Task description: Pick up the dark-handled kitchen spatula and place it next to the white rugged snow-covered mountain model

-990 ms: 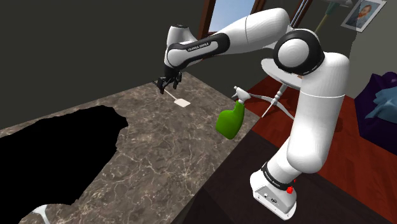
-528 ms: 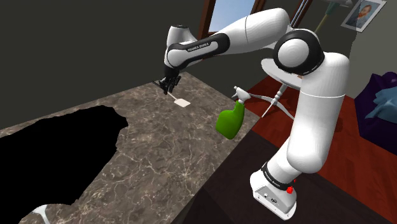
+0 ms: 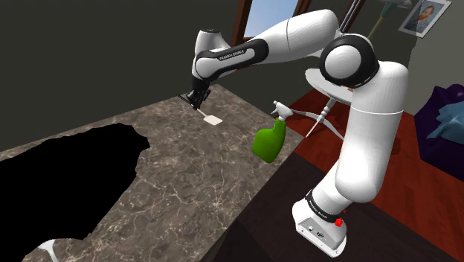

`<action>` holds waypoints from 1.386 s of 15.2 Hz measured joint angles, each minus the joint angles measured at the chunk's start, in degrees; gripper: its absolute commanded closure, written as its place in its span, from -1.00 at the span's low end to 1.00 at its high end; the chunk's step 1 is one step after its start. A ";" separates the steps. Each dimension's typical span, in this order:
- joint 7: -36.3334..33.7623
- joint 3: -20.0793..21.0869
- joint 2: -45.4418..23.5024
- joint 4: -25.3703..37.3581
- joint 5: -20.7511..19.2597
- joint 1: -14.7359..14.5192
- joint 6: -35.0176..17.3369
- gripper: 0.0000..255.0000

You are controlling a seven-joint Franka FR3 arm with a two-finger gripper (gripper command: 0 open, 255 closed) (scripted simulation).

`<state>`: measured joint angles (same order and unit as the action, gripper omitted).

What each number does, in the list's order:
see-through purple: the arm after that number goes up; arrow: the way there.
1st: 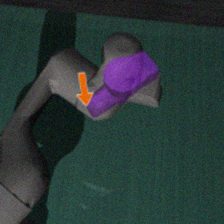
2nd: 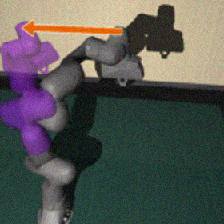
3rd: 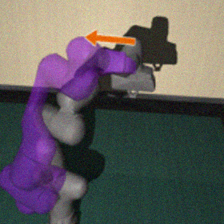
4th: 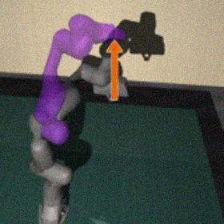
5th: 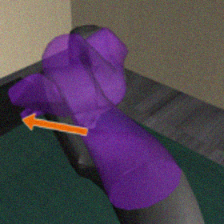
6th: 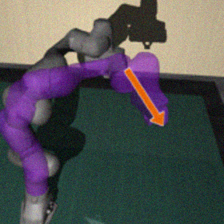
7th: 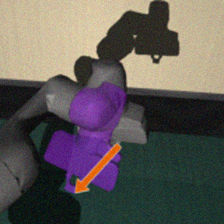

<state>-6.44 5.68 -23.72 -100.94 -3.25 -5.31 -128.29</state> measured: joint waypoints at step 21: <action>0.61 0.36 5.42 8.04 0.84 0.16 13.41 1.00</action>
<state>-5.84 6.04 -18.30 -92.89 -2.41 -5.15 -114.88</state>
